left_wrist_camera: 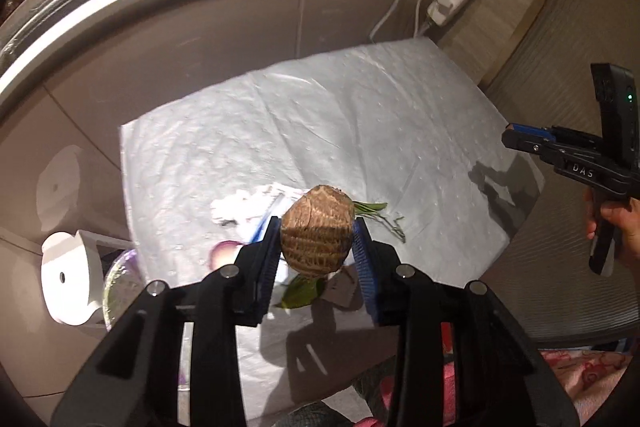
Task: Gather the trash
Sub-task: 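Carry the brown ball over the bin and open the left tool, then carry the chocolate cup over the bin and open the right tool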
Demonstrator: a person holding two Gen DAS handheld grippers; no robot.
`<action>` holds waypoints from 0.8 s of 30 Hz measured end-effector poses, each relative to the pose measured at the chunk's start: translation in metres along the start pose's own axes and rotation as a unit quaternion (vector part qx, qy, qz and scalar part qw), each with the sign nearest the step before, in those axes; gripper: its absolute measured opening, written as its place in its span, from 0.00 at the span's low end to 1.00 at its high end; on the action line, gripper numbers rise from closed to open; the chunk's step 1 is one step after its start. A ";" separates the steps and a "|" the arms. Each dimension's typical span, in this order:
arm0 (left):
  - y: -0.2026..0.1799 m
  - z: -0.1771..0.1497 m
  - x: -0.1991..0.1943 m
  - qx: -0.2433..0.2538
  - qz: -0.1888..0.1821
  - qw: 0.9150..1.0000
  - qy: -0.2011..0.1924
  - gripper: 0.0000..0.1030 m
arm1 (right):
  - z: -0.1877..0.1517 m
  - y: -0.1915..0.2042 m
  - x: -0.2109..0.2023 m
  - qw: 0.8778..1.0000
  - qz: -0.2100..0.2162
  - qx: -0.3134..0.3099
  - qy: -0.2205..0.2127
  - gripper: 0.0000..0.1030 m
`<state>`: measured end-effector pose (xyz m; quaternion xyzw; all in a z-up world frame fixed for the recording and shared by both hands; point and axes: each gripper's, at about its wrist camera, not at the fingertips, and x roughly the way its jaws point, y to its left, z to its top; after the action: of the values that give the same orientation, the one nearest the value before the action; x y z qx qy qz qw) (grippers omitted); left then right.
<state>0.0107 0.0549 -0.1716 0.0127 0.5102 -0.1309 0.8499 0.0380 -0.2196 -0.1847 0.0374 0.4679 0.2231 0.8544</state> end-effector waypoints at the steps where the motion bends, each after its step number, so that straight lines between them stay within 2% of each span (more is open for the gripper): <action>1: 0.013 -0.003 -0.009 -0.007 0.005 1.000 -0.005 0.34 | 0.005 0.008 -0.002 1.000 0.006 -0.002 -0.005 0.24; 4: 0.057 -0.021 -0.024 -0.032 0.035 0.999 -0.008 0.34 | 0.019 0.037 -0.008 0.999 0.022 -0.015 -0.019 0.24; 8: 0.116 -0.059 -0.015 -0.070 0.064 0.995 0.028 0.34 | 0.033 0.080 -0.013 0.998 0.032 -0.038 -0.033 0.24; 16: 0.195 -0.124 0.043 -0.111 0.072 0.986 0.101 0.34 | 0.042 0.162 -0.020 0.996 0.040 -0.070 -0.032 0.24; 21: 0.224 -0.145 0.082 -0.122 0.074 0.979 0.143 0.34 | 0.039 0.207 -0.022 0.995 0.035 -0.087 -0.025 0.24; 23: 0.232 -0.149 0.089 -0.131 0.063 0.977 0.155 0.43 | 0.038 0.222 -0.023 0.995 0.036 -0.092 -0.025 0.24; 24: 0.235 -0.150 0.091 -0.135 0.061 0.976 0.161 0.61 | 0.037 0.229 -0.023 0.995 0.036 -0.093 -0.026 0.24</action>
<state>-0.0229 0.2860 -0.3490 -0.0500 0.6512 -0.0055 0.7572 -0.0217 -0.0186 -0.0831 -0.0194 0.4214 0.2947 0.8574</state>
